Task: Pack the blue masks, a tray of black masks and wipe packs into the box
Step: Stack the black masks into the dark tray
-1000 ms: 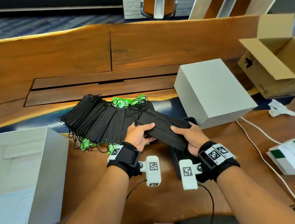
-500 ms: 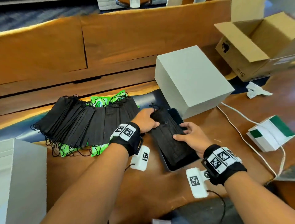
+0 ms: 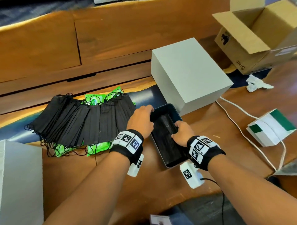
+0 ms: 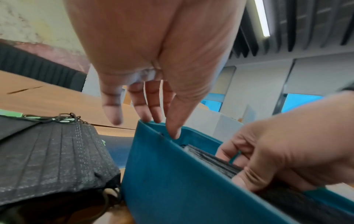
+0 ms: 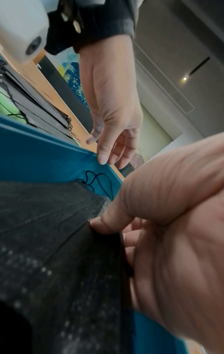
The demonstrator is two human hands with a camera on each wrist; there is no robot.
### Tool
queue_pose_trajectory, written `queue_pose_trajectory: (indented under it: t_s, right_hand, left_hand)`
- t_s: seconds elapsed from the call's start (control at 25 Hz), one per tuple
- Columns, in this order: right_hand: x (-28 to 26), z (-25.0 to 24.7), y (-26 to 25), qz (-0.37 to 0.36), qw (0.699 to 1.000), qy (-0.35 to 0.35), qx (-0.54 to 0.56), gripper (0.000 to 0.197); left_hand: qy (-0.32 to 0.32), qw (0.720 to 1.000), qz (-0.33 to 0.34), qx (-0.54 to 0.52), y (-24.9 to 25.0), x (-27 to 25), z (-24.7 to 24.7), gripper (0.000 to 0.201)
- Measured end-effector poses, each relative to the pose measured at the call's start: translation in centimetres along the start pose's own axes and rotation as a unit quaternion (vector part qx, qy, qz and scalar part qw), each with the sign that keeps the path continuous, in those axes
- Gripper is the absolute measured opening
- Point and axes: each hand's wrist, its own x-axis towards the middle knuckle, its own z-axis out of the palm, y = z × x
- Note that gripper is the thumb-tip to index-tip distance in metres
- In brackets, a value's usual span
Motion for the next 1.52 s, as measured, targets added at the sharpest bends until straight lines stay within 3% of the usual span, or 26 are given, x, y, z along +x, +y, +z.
queue_pose_trajectory:
  t_s: [0.16, 0.24, 0.32, 0.44, 0.52, 0.6, 0.76, 1.04, 1.16, 1.28, 1.4, 1.48, 1.52]
  right_hand:
    - [0.8, 0.8, -0.1, 0.013, 0.998, -0.027, -0.047, 0.034]
    - [0.7, 1.1, -0.2, 0.007, 0.997, -0.024, -0.071, 0.030]
    - [0.2, 1.3, -0.5, -0.048, 0.994, 0.009, -0.095, 0.036]
    - [-0.6, 1.5, -1.3, -0.140, 0.983, 0.043, -0.112, 0.026]
    - [-0.7, 1.6, -1.8, -0.115, 0.985, -0.047, -0.117, 0.017]
    - [-0.5, 1.9, -2.0, -0.080, 0.980, -0.119, -0.139, 0.021]
    - [-0.4, 1.4, -3.4, -0.090, 0.977, -0.131, -0.143, 0.022]
    - [-0.4, -1.1, -8.6, -0.100, 0.985, -0.142, -0.009, 0.010]
    - [-0.2, -0.7, -12.2, -0.123, 0.982, -0.131, 0.048, 0.006]
    - [0.6, 1.5, -15.6, -0.122, 0.976, -0.128, 0.130, 0.005]
    - [2.7, 4.9, -18.4, -0.091, 0.971, -0.107, 0.191, 0.010]
    - [4.9, 7.0, -19.7, -0.074, 0.985, -0.063, 0.146, 0.019]
    - [5.8, 7.6, -19.7, -0.058, 0.991, -0.045, 0.111, 0.034]
  left_hand:
    - [-0.066, 0.980, 0.070, 0.175, 0.2, -0.3, 0.9, 0.033]
    - [-0.120, 0.968, 0.073, 0.207, 0.1, -0.3, 1.6, 0.029]
    - [-0.140, 0.963, 0.069, 0.218, 0.0, -0.4, 2.2, 0.028]
    - [-0.131, 0.966, 0.074, 0.212, -0.2, -0.4, 2.4, 0.028]
    - [-0.133, 0.967, 0.075, 0.203, -0.3, -0.3, 2.3, 0.027]
    - [-0.142, 0.967, 0.074, 0.197, -0.3, -0.3, 2.3, 0.027]
    - [-0.136, 0.974, 0.074, 0.167, -0.5, -0.4, 2.0, 0.024]
    - [-0.013, 0.997, 0.070, -0.003, -2.3, -1.1, -1.2, 0.019]
    - [0.048, 0.993, 0.038, -0.106, -4.6, -1.4, -3.4, 0.022]
    - [0.090, 0.989, -0.039, -0.107, -8.0, -1.7, -5.0, 0.025]
    - [0.084, 0.981, -0.163, -0.069, -12.1, -2.2, -5.6, 0.026]
    - [0.067, 0.971, -0.218, -0.066, -14.7, -2.5, -5.5, 0.028]
    - [0.053, 0.968, -0.237, -0.067, -15.3, -2.7, -5.2, 0.031]
